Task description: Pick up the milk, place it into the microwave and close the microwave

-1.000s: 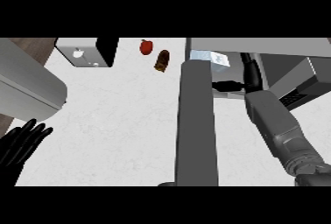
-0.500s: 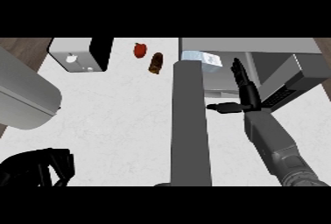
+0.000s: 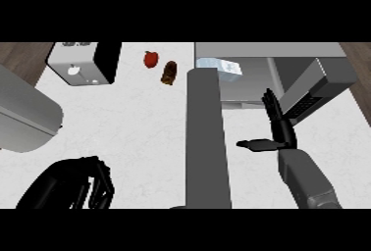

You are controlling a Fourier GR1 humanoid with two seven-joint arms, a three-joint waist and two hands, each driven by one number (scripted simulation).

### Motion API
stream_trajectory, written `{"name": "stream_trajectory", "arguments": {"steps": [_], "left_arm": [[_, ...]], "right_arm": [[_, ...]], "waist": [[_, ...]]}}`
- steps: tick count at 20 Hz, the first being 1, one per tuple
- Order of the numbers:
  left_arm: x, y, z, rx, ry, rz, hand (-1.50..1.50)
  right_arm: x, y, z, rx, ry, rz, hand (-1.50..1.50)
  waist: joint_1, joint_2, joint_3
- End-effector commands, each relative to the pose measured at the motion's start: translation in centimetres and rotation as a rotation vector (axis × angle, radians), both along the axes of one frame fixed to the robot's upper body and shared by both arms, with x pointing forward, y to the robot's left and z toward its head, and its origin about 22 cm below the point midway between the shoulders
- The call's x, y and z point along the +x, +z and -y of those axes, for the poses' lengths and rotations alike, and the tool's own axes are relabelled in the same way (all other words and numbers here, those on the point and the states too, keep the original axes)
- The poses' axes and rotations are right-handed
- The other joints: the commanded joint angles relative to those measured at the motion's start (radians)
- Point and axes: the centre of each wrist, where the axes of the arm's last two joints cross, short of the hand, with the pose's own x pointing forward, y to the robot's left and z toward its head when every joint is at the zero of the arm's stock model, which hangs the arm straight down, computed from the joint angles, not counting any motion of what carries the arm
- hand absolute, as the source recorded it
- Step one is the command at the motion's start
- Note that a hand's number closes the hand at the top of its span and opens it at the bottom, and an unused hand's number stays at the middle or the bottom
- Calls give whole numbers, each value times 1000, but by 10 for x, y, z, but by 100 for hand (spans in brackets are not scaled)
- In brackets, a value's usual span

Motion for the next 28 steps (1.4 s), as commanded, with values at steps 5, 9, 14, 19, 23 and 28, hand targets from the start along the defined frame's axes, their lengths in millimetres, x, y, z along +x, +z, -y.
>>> {"name": "stream_trajectory", "arguments": {"steps": [5, 9, 14, 19, 23, 28], "left_arm": [[17, 4, 45, 79, -54, 45, 150], [34, -4, 81, 134, -123, 49, 150], [48, -31, 100, 189, -206, 22, 150], [66, -72, 141, 328, -241, 5, 150], [64, -98, 160, 348, -232, -18, 150], [62, -135, 169, 345, -137, 100, 150]], "right_arm": [[-60, -28, 35, 23, -22, -21, -150], [-80, -26, 56, 49, -36, 2, -150], [-120, -20, 76, 27, -18, 3, -150], [-134, -5, 92, 3, -33, 59, -150], [-153, 17, 98, -54, 30, 114, -150], [-145, 44, 104, 13, 111, 154, -150]], "waist": [[-19, -6, -1], [-29, -5, -2], [-24, -3, -2], [-32, 3, -1], [-44, 2, -3], [-57, 8, -3]]}}
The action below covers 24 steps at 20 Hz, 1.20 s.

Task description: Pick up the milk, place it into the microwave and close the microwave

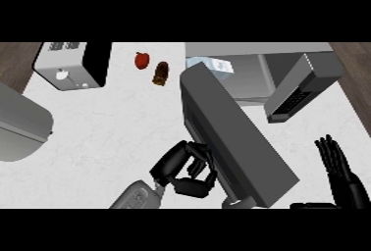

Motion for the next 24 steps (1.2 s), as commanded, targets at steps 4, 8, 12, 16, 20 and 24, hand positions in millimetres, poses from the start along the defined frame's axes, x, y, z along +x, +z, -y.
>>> {"name": "stream_trajectory", "arguments": {"steps": [4, 8, 12, 16, 20, 24], "left_arm": [[-5, -23, 26, -39, 71, 67, 150], [3, -29, 30, -4, 87, 24, 150], [-1, -24, 43, -16, 72, -22, 150], [12, -14, 46, -98, 94, 17, 150], [7, 1, 60, -165, 122, 27, 150], [22, 11, 59, -204, 242, 56, 150]], "right_arm": [[-7, 37, 0, 84, 152, 82, -150], [0, 61, -9, 81, 187, 103, -150], [-1, 78, -10, 75, 210, 121, -150], [-5, 88, -17, 100, 278, 125, -150], [5, 103, -13, 88, 318, 123, -150], [11, 126, -11, 30, 346, 146, -150]], "waist": [[-38, 6, -2], [-57, 12, -3], [-78, 15, -3], [-109, 22, -5], [-127, 27, -4], [-145, 31, -6]]}}
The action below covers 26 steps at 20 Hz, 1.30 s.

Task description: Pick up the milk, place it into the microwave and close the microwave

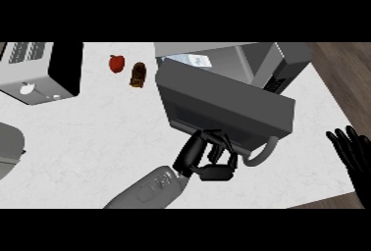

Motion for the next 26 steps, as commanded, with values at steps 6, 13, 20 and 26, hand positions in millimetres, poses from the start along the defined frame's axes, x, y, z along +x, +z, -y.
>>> {"name": "stream_trajectory", "arguments": {"steps": [6, 13, 20, 26], "left_arm": [[29, 38, 13, -97, 220, 34, 150], [46, 48, 15, -82, 326, -16, -150], [60, 65, 15, -172, 414, -31, -150], [64, 69, 16, -193, 462, -49, -150]], "right_arm": [[14, 37, 11, -62, 46, 63, -150], [25, 71, 24, -142, 17, 152, -150], [35, 132, 38, -397, -109, 355, 150], [39, 141, 42, -436, -125, 376, 150]], "waist": [[-47, 12, 1], [-90, 26, 2], [-99, 41, -2], [-101, 49, 2]]}}
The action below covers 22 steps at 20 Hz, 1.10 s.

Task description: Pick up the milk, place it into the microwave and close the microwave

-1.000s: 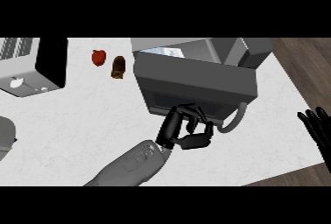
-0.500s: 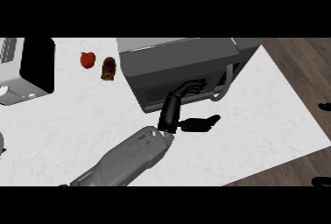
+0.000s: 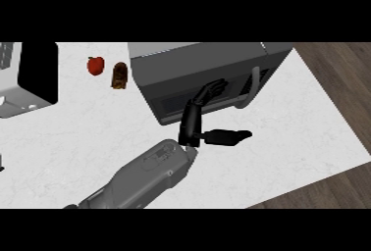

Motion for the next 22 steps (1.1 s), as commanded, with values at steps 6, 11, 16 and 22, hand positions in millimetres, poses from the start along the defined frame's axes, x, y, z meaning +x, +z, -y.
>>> {"name": "stream_trajectory", "arguments": {"steps": [6, 11, 16, 22], "left_arm": [[21, 17, 0, -37, 80, 15, -150], [23, 18, 1, -48, 83, 27, -150], [24, 17, 1, -50, 90, 36, -150], [24, 18, 2, -57, 71, 43, -150]], "right_arm": [[12, 15, 0, -38, -32, 48, 150], [16, 23, -1, -49, -31, 65, 150], [21, 27, 0, -42, -36, 72, 150], [36, -31, -17, 299, 132, -126, -150]], "waist": [[7, 19, 2], [0, 21, 2], [-2, 26, 3], [15, 36, 6]]}}
